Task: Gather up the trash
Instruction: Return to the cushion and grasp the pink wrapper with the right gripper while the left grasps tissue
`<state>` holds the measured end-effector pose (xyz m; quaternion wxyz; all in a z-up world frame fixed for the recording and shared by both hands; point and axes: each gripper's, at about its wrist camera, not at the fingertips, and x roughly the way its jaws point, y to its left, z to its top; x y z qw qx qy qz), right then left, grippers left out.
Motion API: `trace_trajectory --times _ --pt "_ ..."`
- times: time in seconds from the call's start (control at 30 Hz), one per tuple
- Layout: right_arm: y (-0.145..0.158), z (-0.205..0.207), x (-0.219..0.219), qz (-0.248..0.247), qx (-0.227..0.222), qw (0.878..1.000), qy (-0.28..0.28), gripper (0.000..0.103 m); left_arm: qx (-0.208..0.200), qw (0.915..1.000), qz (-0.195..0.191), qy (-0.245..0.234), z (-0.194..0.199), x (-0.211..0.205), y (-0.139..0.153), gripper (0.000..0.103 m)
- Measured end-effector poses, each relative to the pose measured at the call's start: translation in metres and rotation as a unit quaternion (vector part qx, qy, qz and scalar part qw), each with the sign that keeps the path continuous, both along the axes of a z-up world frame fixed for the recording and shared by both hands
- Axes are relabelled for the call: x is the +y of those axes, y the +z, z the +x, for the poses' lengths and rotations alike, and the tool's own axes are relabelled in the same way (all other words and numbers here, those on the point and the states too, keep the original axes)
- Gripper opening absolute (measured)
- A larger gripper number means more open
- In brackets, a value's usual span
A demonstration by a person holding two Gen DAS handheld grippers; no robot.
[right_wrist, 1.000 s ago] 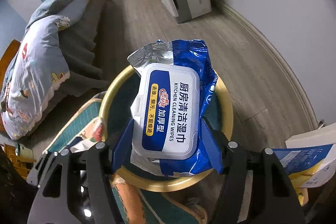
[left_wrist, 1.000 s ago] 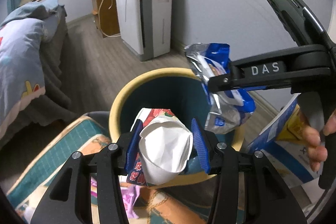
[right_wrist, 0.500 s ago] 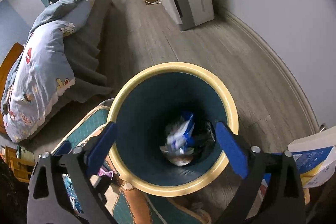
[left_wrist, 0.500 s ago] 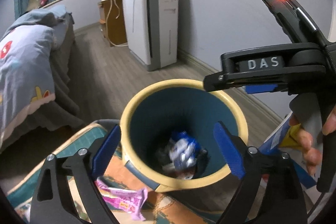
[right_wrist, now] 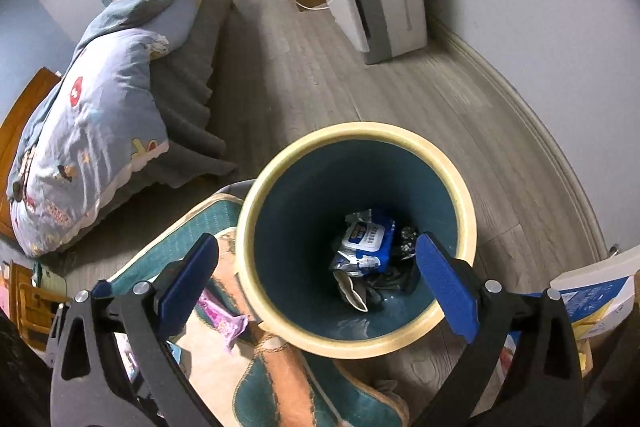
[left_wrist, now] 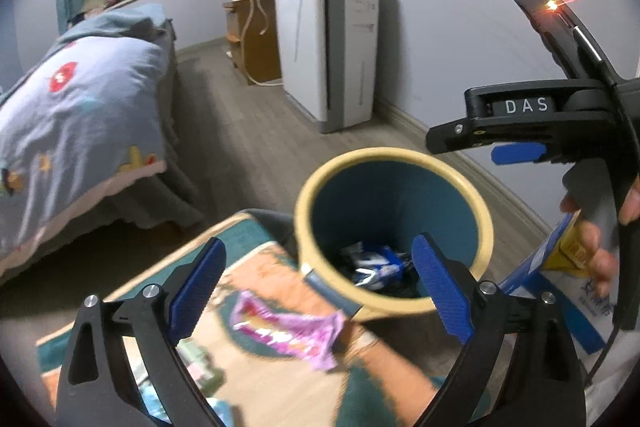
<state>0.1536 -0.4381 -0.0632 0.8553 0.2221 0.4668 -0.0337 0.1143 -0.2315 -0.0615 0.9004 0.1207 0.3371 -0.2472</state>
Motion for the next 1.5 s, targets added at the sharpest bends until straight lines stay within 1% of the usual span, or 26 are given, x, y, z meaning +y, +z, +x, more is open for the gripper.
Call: trace_trajectory --times 0.2,0.33,0.43,0.47,0.53,0.6,0.63,0.77,0.9,0.97,1.03,1.1,1.17,1.3,1.37,1.5 --pt "0.014 -0.001 0.033 -0.016 -0.010 0.999 0.037 0.097 -0.015 0.9995 0.016 0.023 -0.018 0.045 0.028 0.094" --pt "0.018 0.000 0.061 -0.030 -0.012 0.997 0.067 0.097 -0.012 0.9988 0.019 0.043 -0.032 0.085 0.046 0.095" --pt "0.018 0.002 0.078 -0.033 -0.012 0.996 0.083 0.097 -0.016 0.9964 0.050 0.066 -0.041 0.117 0.052 0.095" --pt "0.018 0.003 0.084 -0.033 -0.010 0.996 0.086 0.097 -0.016 0.9959 0.052 0.072 -0.043 0.123 0.052 0.095" --pt "0.013 0.004 0.093 -0.028 -0.004 0.995 0.091 0.097 -0.009 0.9948 0.034 0.095 -0.047 0.147 0.051 0.095" --pt "0.008 0.006 0.102 -0.022 0.005 0.995 0.094 0.097 0.006 0.9930 0.006 0.118 -0.046 0.165 0.048 0.095" --pt "0.005 0.007 0.106 -0.019 0.011 0.995 0.096 0.097 0.011 0.9917 0.001 0.128 -0.045 0.172 0.046 0.095" --pt "-0.011 0.010 0.130 -0.019 0.036 0.993 0.109 0.097 0.010 0.9883 0.023 0.151 -0.043 0.196 0.039 0.095" --pt "-0.024 0.014 0.157 -0.050 0.056 0.988 0.135 0.097 0.013 0.9842 0.028 0.175 -0.038 0.227 0.035 0.095" --pt "-0.033 0.016 0.171 -0.061 0.063 0.984 0.153 0.097 0.021 0.9813 0.024 0.190 -0.036 0.243 0.030 0.095" --pt "-0.040 0.019 0.182 -0.073 0.066 0.981 0.168 0.097 0.038 0.9775 0.021 0.207 -0.030 0.260 0.021 0.095" --pt "-0.045 0.021 0.188 -0.083 0.069 0.979 0.174 0.097 0.046 0.9747 0.022 0.218 -0.028 0.271 0.014 0.095" --pt "-0.052 0.023 0.193 -0.081 0.074 0.978 0.177 0.097 0.057 0.9712 0.024 0.230 -0.026 0.283 0.004 0.095" --pt "-0.062 0.028 0.200 -0.070 0.083 0.978 0.181 0.097 0.085 0.9647 0.029 0.247 -0.020 0.295 -0.015 0.095" --pt "-0.066 0.032 0.204 -0.071 0.088 0.977 0.183 0.097 0.091 0.9644 0.033 0.246 -0.017 0.295 -0.021 0.095" --pt "-0.077 0.038 0.211 -0.078 0.100 0.972 0.197 0.097 0.104 0.9636 0.061 0.239 -0.005 0.289 -0.038 0.095"
